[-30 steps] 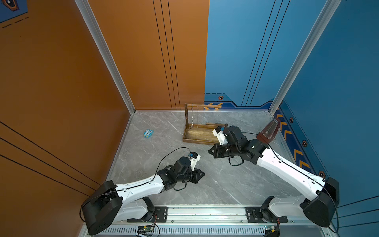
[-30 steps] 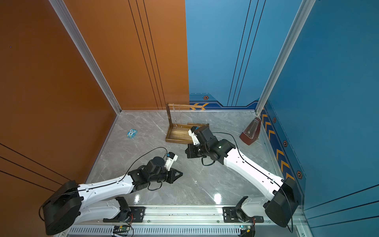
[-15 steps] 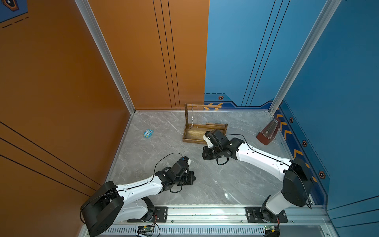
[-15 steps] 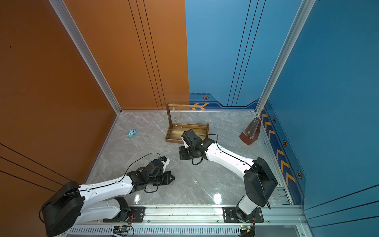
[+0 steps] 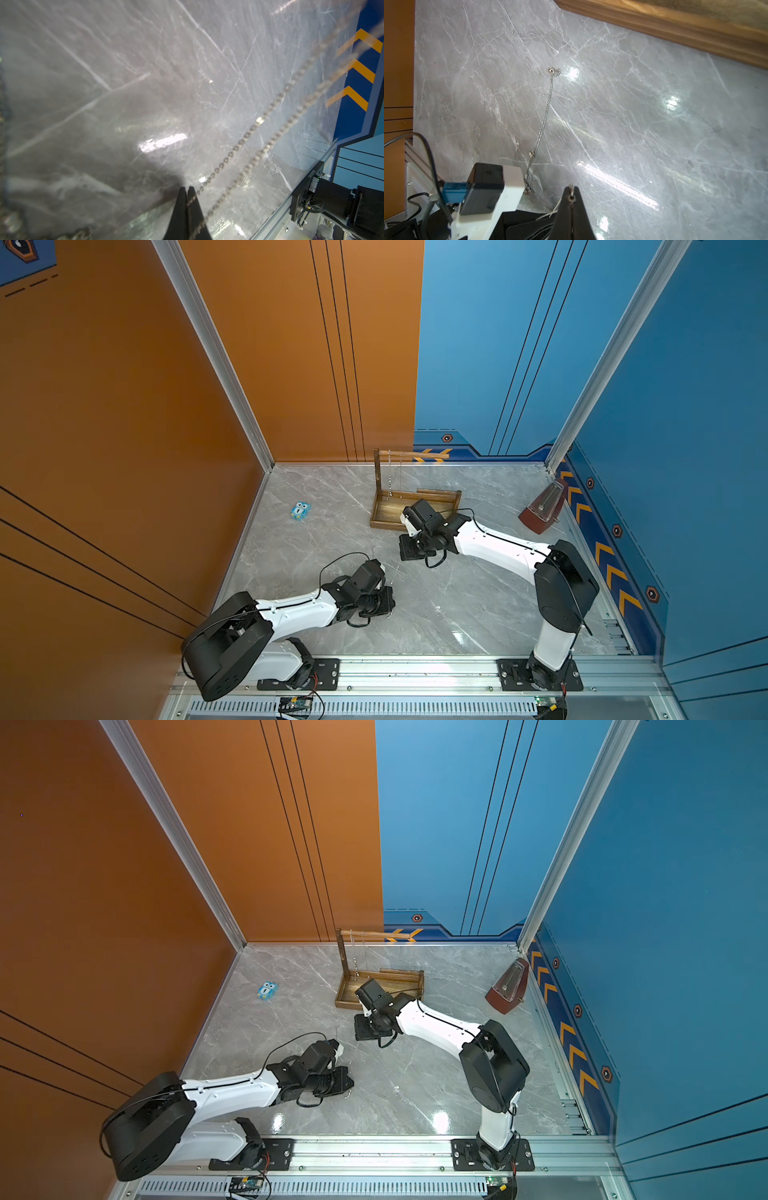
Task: Take the necklace off the jewelry display stand
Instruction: Place the necklace at the center of the board.
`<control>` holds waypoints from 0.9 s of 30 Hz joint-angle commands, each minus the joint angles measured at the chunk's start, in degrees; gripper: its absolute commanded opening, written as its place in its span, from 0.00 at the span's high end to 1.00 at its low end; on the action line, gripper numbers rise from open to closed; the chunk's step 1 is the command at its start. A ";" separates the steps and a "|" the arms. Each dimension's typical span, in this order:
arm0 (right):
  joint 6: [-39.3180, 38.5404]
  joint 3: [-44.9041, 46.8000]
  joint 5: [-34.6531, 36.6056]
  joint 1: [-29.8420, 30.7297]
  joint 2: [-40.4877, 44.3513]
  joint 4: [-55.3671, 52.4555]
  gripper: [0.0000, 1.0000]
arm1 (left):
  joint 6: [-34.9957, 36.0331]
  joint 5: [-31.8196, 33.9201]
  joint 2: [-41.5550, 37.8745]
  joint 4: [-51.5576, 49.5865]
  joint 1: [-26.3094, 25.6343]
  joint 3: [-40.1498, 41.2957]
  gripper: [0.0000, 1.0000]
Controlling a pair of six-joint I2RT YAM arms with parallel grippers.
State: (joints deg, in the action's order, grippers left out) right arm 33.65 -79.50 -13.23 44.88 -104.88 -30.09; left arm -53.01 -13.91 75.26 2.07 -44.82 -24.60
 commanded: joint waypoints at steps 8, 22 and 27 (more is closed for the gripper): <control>-3.09 -6.08 1.01 -2.29 -6.45 -0.58 1.00 | -0.07 -2.89 4.10 -2.29 0.87 -1.82 0.96; -4.76 -9.56 -0.42 -3.57 -12.48 -0.74 1.00 | -1.20 -0.19 2.11 -5.64 0.78 -1.07 0.86; -4.81 -10.32 -1.27 -3.84 -13.57 -0.68 1.00 | -1.48 0.24 1.89 -5.87 0.87 -0.60 0.85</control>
State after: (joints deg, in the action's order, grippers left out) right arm 29.82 -88.25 -13.65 41.43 -117.54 -30.39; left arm -54.11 -15.18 77.14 1.04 -44.14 -26.28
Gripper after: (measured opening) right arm 0.046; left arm 0.149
